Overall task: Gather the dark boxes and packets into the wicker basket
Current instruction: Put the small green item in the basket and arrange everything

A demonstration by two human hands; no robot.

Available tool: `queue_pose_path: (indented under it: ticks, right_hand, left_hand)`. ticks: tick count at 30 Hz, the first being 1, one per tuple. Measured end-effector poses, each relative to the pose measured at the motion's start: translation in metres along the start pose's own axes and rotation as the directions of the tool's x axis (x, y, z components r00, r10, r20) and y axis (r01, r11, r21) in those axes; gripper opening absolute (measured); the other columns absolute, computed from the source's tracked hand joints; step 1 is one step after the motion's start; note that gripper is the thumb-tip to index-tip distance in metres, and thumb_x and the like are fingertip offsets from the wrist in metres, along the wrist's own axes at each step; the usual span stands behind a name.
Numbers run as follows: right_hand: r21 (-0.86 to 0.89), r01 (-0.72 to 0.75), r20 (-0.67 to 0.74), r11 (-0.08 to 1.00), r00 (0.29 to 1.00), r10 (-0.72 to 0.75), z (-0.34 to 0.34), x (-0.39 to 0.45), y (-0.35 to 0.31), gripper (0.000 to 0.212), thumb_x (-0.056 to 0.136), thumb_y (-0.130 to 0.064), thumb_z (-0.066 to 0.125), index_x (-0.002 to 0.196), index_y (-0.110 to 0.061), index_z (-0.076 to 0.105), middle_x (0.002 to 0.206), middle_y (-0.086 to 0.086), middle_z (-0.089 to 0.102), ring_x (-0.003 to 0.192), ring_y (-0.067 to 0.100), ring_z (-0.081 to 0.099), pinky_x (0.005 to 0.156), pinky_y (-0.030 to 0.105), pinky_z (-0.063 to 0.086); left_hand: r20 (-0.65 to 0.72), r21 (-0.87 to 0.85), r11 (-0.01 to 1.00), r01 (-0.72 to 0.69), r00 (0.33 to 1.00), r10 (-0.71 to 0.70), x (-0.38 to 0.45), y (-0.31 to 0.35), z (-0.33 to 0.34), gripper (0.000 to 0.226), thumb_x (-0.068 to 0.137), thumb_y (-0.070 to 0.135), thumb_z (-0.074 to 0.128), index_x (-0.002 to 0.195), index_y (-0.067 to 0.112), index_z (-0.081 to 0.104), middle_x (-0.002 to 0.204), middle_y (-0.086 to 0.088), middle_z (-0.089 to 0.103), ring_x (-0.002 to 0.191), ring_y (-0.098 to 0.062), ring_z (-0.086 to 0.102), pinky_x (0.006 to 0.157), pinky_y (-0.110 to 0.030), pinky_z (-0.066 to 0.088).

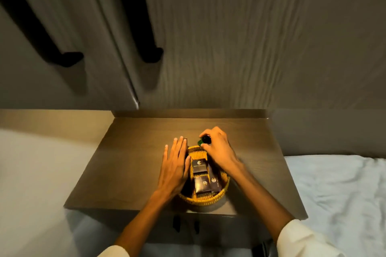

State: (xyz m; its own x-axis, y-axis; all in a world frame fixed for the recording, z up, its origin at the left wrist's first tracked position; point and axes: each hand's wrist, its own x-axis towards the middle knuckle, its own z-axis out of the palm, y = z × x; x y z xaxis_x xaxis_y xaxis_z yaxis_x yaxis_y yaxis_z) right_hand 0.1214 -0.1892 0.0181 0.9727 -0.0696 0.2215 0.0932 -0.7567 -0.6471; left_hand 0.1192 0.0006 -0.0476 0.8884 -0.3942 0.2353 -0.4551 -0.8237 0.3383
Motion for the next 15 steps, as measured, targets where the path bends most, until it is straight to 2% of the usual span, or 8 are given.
queue_pose_path:
  ticks: [3,5,9,12,15]
  right_hand:
    - [-0.163,0.005,0.196,0.987,0.98,0.028,0.022,0.002,-0.013,0.03,0.092,-0.009,0.061,0.121,-0.017,0.062,0.119,0.007,0.055,0.112,0.022,0.055,0.099,0.035,0.049]
    - [-0.247,0.038,0.267,0.968,0.963,0.031,0.031,-0.001,-0.016,0.028,0.095,-0.012,0.058,0.123,-0.015,0.057,0.124,0.009,0.053,0.118,0.026,0.05,0.101,0.04,0.048]
    - [-0.381,0.005,0.264,0.925,0.959,0.103,0.039,-0.007,-0.02,0.034,0.093,-0.017,0.061,0.126,-0.012,0.054,0.133,0.015,0.053,0.128,0.031,0.042,0.109,0.045,0.04]
    - [-0.45,-0.01,0.252,0.893,0.958,0.138,0.041,-0.008,-0.021,0.039,0.093,-0.025,0.063,0.128,-0.011,0.054,0.135,0.015,0.054,0.132,0.031,0.04,0.112,0.045,0.036]
    - [-0.444,-0.016,0.241,0.896,0.961,0.137,0.041,-0.01,-0.019,0.036,0.094,-0.022,0.061,0.128,-0.013,0.054,0.134,0.013,0.056,0.131,0.029,0.041,0.111,0.044,0.037]
  left_hand:
    - [0.033,-0.011,1.0,0.008,0.999,-0.008,-0.011,-0.01,-0.004,0.058,0.107,0.041,0.019,0.161,0.019,0.01,0.17,-0.001,0.009,0.156,-0.013,-0.003,0.128,-0.047,0.002]
    - [0.061,-0.01,1.0,0.01,0.998,-0.009,-0.016,-0.013,-0.007,0.058,0.107,0.04,0.019,0.161,0.02,0.008,0.17,-0.001,0.006,0.156,-0.012,-0.006,0.128,-0.048,0.002]
    - [0.092,-0.006,1.0,0.0,0.996,0.0,-0.023,-0.011,-0.009,0.062,0.103,0.043,0.01,0.161,0.019,0.007,0.17,-0.003,0.008,0.157,-0.015,-0.004,0.128,-0.045,-0.003]
    - [0.101,-0.024,1.0,-0.008,0.995,0.011,-0.023,-0.01,-0.008,0.06,0.106,0.042,0.016,0.16,0.019,0.008,0.17,-0.002,0.009,0.157,-0.014,-0.003,0.128,-0.043,-0.005]
    - [0.101,-0.04,0.999,-0.016,0.995,0.02,-0.023,-0.01,-0.01,0.058,0.107,0.039,0.021,0.16,0.02,0.007,0.169,-0.001,0.01,0.156,-0.012,-0.004,0.128,-0.045,-0.003]
